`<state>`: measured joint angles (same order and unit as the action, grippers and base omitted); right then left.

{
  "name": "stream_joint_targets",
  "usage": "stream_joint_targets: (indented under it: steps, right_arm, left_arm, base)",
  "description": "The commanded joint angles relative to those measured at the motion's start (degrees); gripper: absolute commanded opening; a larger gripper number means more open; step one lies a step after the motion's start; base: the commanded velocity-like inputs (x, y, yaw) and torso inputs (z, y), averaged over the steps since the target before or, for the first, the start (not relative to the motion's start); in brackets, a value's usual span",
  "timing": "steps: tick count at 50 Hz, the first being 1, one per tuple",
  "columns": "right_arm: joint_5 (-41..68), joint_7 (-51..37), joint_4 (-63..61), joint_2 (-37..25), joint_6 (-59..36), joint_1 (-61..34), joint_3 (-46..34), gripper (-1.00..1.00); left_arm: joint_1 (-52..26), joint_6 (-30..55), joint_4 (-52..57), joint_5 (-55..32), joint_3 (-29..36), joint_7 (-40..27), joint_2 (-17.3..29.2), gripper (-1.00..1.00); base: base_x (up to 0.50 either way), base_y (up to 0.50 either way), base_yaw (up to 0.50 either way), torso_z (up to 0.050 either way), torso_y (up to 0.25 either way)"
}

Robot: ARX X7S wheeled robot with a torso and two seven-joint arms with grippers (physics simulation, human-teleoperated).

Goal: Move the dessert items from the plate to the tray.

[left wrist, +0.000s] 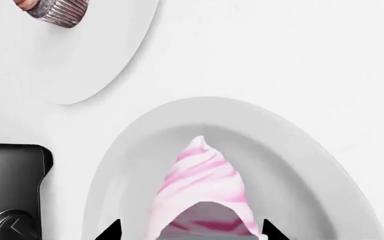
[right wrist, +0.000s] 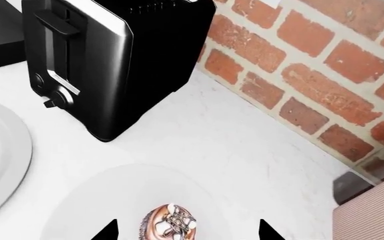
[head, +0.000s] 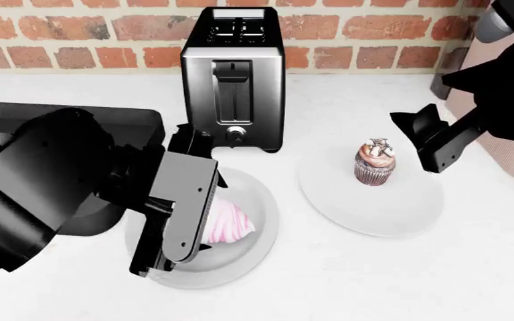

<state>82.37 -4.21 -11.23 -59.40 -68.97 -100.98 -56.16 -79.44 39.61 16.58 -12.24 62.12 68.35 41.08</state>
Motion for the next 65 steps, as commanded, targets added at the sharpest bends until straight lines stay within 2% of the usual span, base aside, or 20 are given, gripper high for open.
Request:
stream_joint_targets:
  steps: [1,24,34,48,56,62,65]
  right_arm:
    - [-0.5,0.0,-0.1,0.0,0.3,0.1,-0.1,1.00]
    - [-0.9,-0.8,-0.4,0.5,-0.1,-1.0,0.1,1.00]
    - [-0.5,-1.0,0.1,2.2,-1.6,-3.4,0.4,1.00]
    - [1.7,-3.0,1.6,4.9,-3.3,-5.3,0.7,1.00]
    - [0.6,-2.8,2.5,6.1,-2.4,-5.1,0.5,1.00]
    - [2.0,-5.1,2.3,5.7,-1.9,-4.2,1.0,1.00]
    - [2.2,-5.8,2.4,5.6,-1.4,-3.6,1.1,1.00]
  left_arm:
    - [0.3,-0.3,-0.6,0.4,0.7,-0.2,-0.1,-1.00]
    - [-2.7,0.5,-1.6,-1.5,-1.4,0.8,-0.4,-1.00]
    - [-9.5,3.6,-6.9,-6.6,-9.7,0.5,-4.1,-1.00]
    - [-15.3,10.7,-10.7,-15.8,-23.8,-2.9,-4.6,-1.00]
    - [-17.2,15.6,-16.8,-19.7,-32.1,-8.7,-7.1,-1.00]
    - [-11.7,17.4,-17.2,-21.7,-39.4,-17.7,-8.5,-1.00]
    - [-9.0,14.7,-19.1,-20.3,-44.5,-25.3,-10.9,-1.00]
  base:
    - [0.00,0.00,0.00,0.000,0.000]
    - [0.00,0.00,0.00,0.000,0.000]
    - [0.00,0.00,0.00,0.000,0.000]
    - [0.00,0.00,0.00,0.000,0.000]
    - [0.00,0.00,0.00,0.000,0.000]
    - [0.00,0.00,0.00,0.000,0.000]
    - [0.00,0.00,0.00,0.000,0.000]
